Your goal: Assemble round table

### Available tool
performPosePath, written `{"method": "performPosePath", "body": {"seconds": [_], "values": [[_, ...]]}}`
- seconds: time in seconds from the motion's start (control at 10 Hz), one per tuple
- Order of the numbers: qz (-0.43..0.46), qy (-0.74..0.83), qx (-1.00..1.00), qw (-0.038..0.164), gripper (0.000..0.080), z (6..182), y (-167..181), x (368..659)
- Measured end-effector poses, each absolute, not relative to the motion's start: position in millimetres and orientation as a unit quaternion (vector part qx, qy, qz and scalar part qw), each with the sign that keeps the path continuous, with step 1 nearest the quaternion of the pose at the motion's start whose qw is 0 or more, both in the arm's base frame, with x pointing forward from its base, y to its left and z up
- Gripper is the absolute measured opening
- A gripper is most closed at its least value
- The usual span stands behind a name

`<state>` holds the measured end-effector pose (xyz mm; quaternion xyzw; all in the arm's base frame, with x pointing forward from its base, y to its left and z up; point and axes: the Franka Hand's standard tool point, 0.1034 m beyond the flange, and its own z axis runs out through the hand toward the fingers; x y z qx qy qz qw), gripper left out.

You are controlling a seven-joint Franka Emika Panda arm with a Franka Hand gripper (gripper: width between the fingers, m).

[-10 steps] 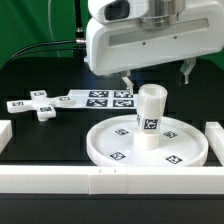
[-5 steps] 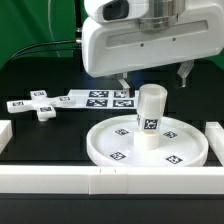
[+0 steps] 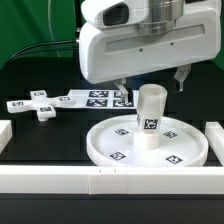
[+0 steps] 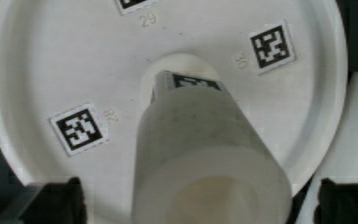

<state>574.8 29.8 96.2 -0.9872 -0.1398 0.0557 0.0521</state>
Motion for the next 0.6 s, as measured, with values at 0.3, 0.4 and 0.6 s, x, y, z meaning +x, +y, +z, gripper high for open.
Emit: {"method": "performPosePath", "body": {"seconds": [0.3, 0.4, 0.6], "values": [[0.057, -0.139, -0.987, 0.052, 0.0516, 94.3, 29.4, 573.3], [0.057, -0.139, -0.987, 0.052, 0.0516, 94.2, 29.5, 573.3], [0.057, -0.139, -0.987, 0.052, 0.0404, 94.2, 29.4, 573.3]]}}
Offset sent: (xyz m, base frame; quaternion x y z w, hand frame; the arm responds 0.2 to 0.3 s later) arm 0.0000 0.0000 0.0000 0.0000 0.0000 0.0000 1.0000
